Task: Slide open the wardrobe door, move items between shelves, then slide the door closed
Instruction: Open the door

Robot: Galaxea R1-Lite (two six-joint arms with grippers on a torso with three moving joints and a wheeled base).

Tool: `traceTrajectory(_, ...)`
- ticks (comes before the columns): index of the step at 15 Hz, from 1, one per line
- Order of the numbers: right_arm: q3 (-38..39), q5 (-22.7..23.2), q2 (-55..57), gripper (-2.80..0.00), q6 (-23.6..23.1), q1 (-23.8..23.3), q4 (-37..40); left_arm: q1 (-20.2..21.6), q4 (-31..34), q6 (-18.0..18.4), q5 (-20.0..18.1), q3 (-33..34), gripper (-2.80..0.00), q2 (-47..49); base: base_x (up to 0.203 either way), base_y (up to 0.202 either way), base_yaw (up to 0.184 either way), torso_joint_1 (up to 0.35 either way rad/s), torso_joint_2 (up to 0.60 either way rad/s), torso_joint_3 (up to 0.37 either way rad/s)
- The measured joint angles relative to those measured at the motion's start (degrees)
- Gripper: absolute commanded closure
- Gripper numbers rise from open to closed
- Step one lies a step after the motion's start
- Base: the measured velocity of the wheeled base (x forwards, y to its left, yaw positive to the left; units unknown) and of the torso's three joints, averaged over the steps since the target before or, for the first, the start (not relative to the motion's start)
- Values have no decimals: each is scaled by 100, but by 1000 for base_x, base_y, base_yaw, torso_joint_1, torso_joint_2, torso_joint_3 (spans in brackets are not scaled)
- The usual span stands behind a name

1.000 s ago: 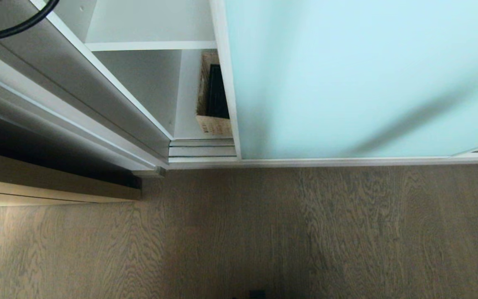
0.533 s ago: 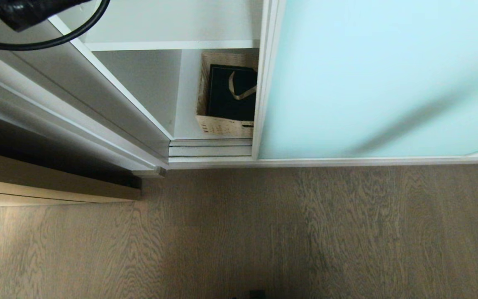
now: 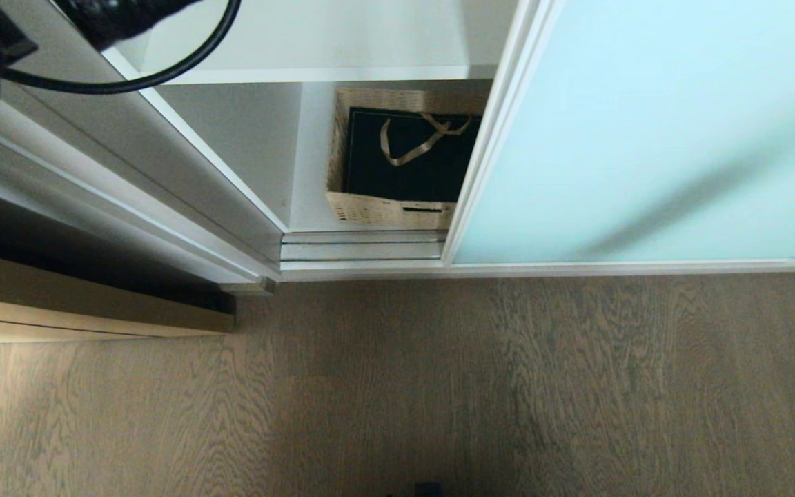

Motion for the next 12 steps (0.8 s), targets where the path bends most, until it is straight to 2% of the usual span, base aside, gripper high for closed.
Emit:
traceTrajectory(5,0,2,0,0,-1,0,0,-26,-742,8,38,-90,0,609,0,0,0,0,0,0)
traceTrajectory(12,0,0,0,0,-1,0,0,-135,-795,4,137,-744,0,1328,0,0,0,0,0,0)
